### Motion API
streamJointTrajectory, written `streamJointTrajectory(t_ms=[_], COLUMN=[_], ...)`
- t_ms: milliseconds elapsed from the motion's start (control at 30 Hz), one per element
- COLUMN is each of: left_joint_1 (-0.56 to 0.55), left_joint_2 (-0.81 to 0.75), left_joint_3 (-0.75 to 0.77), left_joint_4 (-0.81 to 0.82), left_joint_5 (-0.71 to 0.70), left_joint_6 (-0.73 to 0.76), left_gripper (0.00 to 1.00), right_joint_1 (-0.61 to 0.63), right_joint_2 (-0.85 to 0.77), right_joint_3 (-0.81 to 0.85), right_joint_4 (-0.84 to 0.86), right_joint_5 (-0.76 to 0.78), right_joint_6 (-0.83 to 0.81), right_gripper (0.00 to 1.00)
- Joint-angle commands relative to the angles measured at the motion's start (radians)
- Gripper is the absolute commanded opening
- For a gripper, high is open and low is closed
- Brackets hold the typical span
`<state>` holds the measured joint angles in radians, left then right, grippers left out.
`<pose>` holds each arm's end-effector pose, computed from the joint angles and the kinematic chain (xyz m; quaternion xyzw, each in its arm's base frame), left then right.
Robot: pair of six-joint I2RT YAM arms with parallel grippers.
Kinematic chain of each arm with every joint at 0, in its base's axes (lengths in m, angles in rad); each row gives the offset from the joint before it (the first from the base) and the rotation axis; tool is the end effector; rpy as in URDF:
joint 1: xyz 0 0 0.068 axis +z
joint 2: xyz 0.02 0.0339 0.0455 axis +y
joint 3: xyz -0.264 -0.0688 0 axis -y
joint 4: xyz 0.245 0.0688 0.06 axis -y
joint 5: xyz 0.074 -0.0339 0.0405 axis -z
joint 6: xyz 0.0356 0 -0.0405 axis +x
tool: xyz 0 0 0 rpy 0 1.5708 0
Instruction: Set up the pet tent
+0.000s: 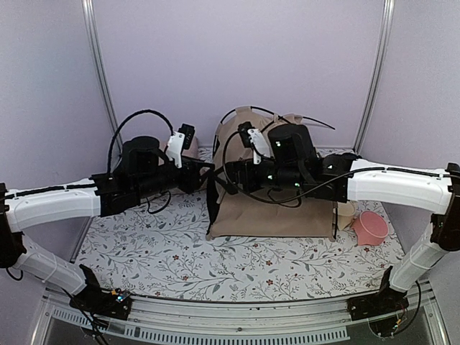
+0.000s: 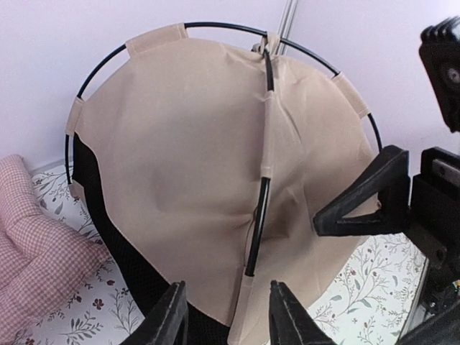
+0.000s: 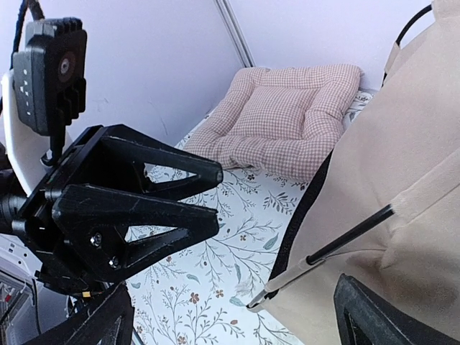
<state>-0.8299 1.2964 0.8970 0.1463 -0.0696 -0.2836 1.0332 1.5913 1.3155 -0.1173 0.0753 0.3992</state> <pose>0.2067 -0.2223 0.3002 0.1927 0.7667 -0.3000 0.5340 0.1962 0.3239 0.3265 -0.2392 0.7961 0.3408 0.4392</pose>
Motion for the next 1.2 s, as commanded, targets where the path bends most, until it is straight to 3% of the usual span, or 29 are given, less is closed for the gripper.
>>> streamJointTrajectory(t_ms=[0,200,467,800,967,1167], left_joint_1=[0.013,0.008,-0.019,-0.042,-0.052,-0.055], left_joint_2=[0.048,0.155,0.283,0.394,0.418,0.426], left_joint_3=[0.083,0.22,0.383,0.492,0.516,0.526], left_joint_4=[-0.047,-0.138,-0.256,-0.357,-0.376,-0.383], left_joint_5=[0.06,0.099,0.069,0.013,0.018,0.012], left_joint_6=[0.03,0.045,0.077,0.111,0.118,0.125], left_gripper=[0.4,0.41,0.36,0.28,0.23,0.12], right_joint_1=[-0.069,-0.228,-0.339,-0.516,-0.597,-0.602], right_joint_2=[-0.091,-0.192,-0.285,-0.274,-0.194,-0.064], right_joint_3=[0.021,0.025,0.03,0.034,0.069,0.168], right_joint_4=[-0.053,-0.105,-0.162,-0.269,-0.267,-0.275], right_joint_5=[-0.051,-0.143,-0.096,-0.22,-0.336,-0.447], right_joint_6=[-0.013,-0.012,-0.064,-0.191,-0.215,-0.255], right_gripper=[0.99,0.99,0.99,0.99,0.84,0.64])
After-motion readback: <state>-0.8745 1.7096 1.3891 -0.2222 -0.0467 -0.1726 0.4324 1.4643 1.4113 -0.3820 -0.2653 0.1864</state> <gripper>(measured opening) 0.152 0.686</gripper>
